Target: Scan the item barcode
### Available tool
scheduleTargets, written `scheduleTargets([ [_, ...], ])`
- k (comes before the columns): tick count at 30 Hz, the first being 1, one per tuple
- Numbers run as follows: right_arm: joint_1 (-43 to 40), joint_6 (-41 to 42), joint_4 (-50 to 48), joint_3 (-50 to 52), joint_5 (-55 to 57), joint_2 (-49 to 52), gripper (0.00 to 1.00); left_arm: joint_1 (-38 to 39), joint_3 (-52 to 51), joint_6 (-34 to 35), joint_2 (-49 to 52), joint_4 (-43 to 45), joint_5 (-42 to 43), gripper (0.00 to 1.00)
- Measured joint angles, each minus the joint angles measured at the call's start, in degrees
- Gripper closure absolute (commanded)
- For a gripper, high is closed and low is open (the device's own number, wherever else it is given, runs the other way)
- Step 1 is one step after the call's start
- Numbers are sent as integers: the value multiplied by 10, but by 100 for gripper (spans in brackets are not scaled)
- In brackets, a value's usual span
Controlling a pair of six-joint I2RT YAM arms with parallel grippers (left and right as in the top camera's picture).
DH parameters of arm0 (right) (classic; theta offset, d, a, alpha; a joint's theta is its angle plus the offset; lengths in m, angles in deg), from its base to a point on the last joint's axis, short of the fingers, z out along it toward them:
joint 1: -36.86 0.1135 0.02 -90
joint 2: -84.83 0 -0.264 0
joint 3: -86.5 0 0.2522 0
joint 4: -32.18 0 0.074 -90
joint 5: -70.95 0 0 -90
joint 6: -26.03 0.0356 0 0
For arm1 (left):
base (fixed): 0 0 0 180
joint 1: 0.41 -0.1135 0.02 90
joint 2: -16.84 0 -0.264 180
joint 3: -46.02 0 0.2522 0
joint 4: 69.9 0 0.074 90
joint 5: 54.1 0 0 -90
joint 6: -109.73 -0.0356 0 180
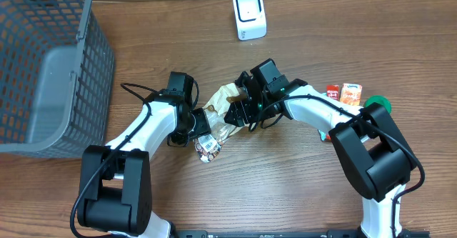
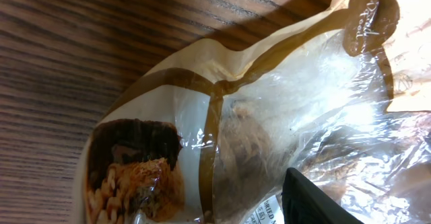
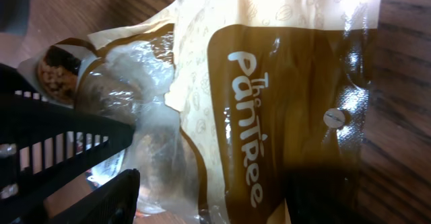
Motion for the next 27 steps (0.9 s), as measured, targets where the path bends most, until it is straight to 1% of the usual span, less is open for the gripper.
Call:
scheduleTargets([
  [4, 9, 7, -2, 0, 11, 0, 30, 0, 0, 0, 0, 2, 0, 48],
  [7, 15, 11, -2, 0, 17, 0, 33, 0, 0, 0, 0, 9, -1, 47],
  [9, 18, 14, -3, 0, 21, 0, 41, 0, 0, 0, 0, 13, -2, 46],
  [12, 23, 21, -2, 0, 28, 0, 40, 0, 1, 0, 0, 9, -3, 45],
  [14, 23, 24, -2, 0, 27, 0, 36, -2, 9, -4, 1, -14, -4, 43],
  [18, 23, 27, -2, 0, 21, 0, 29, -9, 58, -15, 5, -61, -4, 33],
  [19, 23, 27, -2, 0, 19, 0, 28, -11, 73, -17, 6, -69, -3, 28],
  [20, 23, 27, -2, 0, 17, 0, 27, -14, 90, -19, 6, -78, -3, 16],
  [22, 23, 28, -1, 0, 14, 0, 27, -21, 118, -20, 6, -93, -2, 8],
  [24, 23, 28, -1, 0, 12, 0, 27, -24, 130, -20, 6, -100, -2, 5],
  [26, 23, 27, -2, 0, 12, 0, 27, -24, 131, -20, 6, -106, -2, 1],
  [27, 23, 27, -1, 0, 11, 0, 26, -24, 131, -19, 7, -108, -2, 0],
])
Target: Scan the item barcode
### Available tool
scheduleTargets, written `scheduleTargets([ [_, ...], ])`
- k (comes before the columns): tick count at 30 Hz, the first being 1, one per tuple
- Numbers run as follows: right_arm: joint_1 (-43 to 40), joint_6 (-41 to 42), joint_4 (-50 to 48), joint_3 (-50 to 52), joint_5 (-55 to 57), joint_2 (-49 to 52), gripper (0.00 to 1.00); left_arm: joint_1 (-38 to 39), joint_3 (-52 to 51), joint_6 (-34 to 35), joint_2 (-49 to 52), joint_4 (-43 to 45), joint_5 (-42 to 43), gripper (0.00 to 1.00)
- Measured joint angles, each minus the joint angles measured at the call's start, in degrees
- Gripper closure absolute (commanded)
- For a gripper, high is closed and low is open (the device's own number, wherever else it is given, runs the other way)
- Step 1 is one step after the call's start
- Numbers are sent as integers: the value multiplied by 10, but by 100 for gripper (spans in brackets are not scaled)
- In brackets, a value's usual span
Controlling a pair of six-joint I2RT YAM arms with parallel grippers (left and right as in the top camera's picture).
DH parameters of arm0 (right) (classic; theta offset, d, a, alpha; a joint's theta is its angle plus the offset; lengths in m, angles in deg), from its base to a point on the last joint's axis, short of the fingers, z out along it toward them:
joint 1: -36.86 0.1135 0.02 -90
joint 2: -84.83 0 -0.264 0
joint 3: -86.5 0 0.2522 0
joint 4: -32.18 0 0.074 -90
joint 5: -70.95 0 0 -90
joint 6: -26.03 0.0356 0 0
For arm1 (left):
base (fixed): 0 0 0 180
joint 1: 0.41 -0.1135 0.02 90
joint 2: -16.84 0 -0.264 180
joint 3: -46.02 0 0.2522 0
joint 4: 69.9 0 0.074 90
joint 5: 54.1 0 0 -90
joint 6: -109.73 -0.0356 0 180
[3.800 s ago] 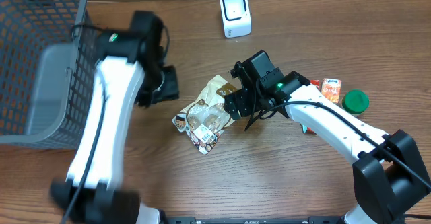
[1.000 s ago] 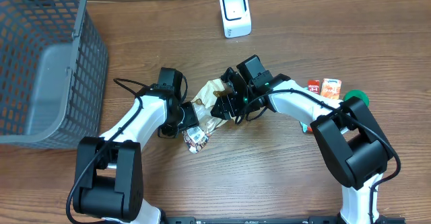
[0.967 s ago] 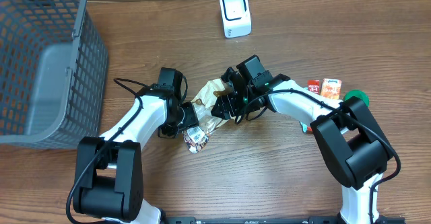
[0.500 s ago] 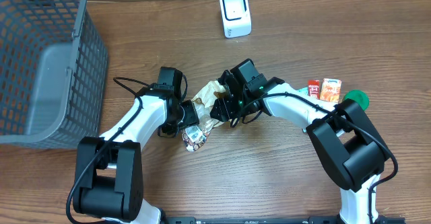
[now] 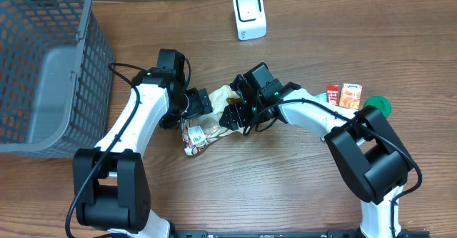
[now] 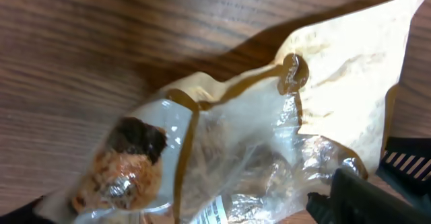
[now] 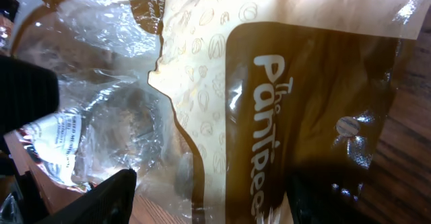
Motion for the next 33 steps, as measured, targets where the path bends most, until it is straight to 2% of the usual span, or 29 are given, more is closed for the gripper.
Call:
scheduleTargets([
  [12, 0, 1, 17, -1, 7, -2, 26, -24, -15, 35, 0, 1, -48, 1],
  [19, 3, 12, 21, -1, 32, -7, 27, -52, -15, 4, 0, 0, -14, 1],
  [23, 4, 15, 40, -1, 80, -20, 26, -50, -15, 7, 0, -14, -30, 0],
  [28, -6, 16, 81, -1, 146, -50, 21, -50, -16, 31, 0, -42, -85, 0],
  [33, -19, 16, 82, -1, 180, -61, 17, -56, -16, 41, 0, -50, -112, 0],
])
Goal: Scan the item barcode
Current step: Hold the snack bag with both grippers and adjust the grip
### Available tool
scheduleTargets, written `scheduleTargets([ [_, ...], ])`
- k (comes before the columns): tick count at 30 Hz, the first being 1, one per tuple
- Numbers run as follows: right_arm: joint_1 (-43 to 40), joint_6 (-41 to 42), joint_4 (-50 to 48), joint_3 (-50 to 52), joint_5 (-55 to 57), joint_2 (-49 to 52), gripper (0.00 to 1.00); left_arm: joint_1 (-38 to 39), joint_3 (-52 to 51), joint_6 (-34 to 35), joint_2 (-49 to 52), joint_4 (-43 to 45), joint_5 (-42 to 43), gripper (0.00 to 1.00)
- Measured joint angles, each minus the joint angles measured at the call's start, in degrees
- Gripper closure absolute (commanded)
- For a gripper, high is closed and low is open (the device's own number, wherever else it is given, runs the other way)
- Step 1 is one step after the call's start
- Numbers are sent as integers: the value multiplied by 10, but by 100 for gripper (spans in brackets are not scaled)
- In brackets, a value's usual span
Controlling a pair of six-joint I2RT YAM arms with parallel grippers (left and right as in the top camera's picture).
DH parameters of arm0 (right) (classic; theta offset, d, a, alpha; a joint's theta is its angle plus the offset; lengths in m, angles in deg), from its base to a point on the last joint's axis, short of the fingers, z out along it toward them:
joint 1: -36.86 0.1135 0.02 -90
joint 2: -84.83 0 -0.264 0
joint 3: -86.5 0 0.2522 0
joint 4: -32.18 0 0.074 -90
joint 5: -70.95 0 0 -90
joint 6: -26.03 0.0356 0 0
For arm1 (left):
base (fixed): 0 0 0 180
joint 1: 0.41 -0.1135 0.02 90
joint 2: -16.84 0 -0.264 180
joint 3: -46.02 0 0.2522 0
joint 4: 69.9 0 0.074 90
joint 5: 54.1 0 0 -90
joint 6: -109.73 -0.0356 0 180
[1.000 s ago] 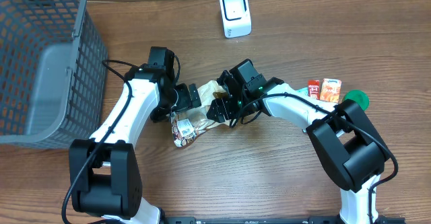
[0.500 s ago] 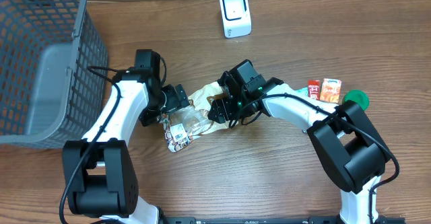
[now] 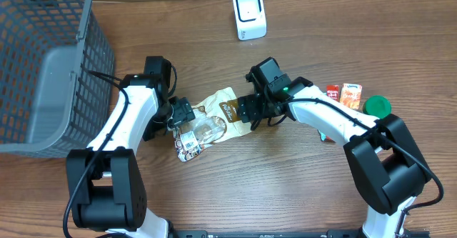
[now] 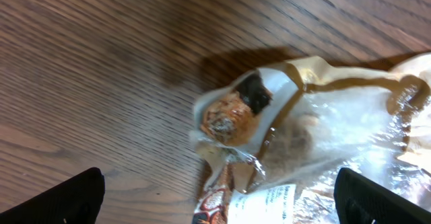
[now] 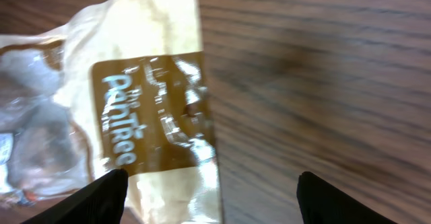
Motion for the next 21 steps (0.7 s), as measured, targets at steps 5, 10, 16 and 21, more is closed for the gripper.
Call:
scheduleTargets([
  [5, -5, 0, -2, 0, 10, 0, 14, -9, -7, 0, 0, 15, 8, 0],
  [10, -5, 0, -2, 0, 15, 0, 6, -9, -49, 2, 0, 56, 16, 18],
  [16, -5, 0, -7, 0, 17, 0, 0, -9, -80, -1, 0, 91, 45, 48],
  [21, -5, 0, -7, 0, -12, 0, 0, -9, -97, -5, 0, 129, 60, 50],
])
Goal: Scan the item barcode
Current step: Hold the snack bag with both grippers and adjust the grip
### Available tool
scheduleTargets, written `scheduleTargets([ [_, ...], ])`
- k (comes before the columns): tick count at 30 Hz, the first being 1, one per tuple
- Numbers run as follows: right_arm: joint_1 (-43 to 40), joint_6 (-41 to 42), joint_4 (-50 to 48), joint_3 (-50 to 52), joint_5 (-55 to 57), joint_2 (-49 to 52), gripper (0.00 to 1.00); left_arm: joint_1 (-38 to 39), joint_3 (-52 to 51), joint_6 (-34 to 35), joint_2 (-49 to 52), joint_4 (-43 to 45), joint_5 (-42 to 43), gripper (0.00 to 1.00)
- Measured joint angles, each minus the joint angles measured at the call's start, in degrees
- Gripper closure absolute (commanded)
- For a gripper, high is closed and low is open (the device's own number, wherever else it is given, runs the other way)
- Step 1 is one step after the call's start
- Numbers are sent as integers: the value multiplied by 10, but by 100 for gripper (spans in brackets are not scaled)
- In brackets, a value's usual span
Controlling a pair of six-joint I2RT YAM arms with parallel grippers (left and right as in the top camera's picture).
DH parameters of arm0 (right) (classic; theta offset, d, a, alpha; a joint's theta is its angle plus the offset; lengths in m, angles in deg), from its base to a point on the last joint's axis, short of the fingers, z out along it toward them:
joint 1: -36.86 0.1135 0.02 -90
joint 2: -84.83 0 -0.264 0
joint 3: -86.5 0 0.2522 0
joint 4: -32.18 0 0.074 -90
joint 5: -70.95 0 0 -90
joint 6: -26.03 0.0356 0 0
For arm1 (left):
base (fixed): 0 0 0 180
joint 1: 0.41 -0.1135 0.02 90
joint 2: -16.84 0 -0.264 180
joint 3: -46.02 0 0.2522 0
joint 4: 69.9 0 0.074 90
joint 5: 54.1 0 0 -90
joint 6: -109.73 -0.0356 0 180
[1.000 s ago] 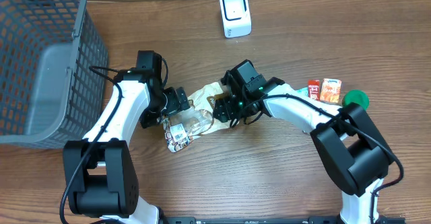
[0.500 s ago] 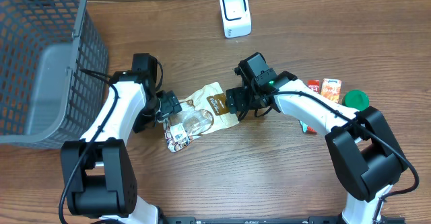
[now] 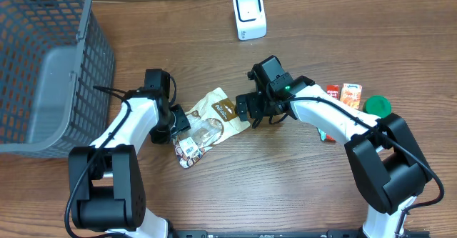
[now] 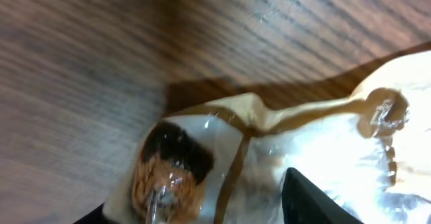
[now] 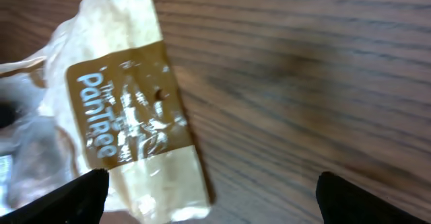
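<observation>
A tan and clear snack bag (image 3: 207, 124) lies flat on the wooden table, its white barcode label (image 3: 189, 149) facing up at the lower left end. The white scanner (image 3: 250, 15) stands at the back, well away from the bag. My left gripper (image 3: 176, 126) is at the bag's lower left end. In the left wrist view its fingers (image 4: 310, 197) have closed onto the end printed with a cookie (image 4: 172, 177). My right gripper (image 3: 248, 111) is open at the bag's brown upper right end (image 5: 128, 116). That end's corner lies between the spread fingers (image 5: 337, 194).
A grey mesh basket (image 3: 100, 59) fills the back left corner. Two small red and orange packets (image 3: 344, 93) and a green lid (image 3: 377, 106) lie to the right, beside my right arm.
My left gripper's fingers stood wide apart short of the bag's cookie end; now they are closed onto it. The bag has turned a little. My right gripper stays open at the brown end.
At first both grippers were pressed in on the crumpled bag at mid-table. Then the bag lay further left, still between them. Then it lay flat, barcode label up, with both grippers open at its ends. Now the left is shut on the cookie end.
</observation>
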Motion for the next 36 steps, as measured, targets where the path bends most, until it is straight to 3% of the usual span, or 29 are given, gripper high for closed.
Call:
scheduleTargets([
  [9, -19, -1, -7, 0, -115, 31, 0, 0, -15, -51, 0, 27, 56, 52],
  [19, -47, -2, -29, 3, -233, 50, 0, 0, -17, -109, 0, 43, 135, 77],
  [25, -47, 4, -68, 26, -279, 52, 0, 0, -17, -120, 0, 45, 150, 78],
  [30, -47, 23, -109, 47, -301, 52, 0, 0, -17, -122, 0, 50, 169, 68],
  [36, -47, 31, -114, 49, -303, 52, 1, 0, -18, -126, 0, 19, 165, 28],
])
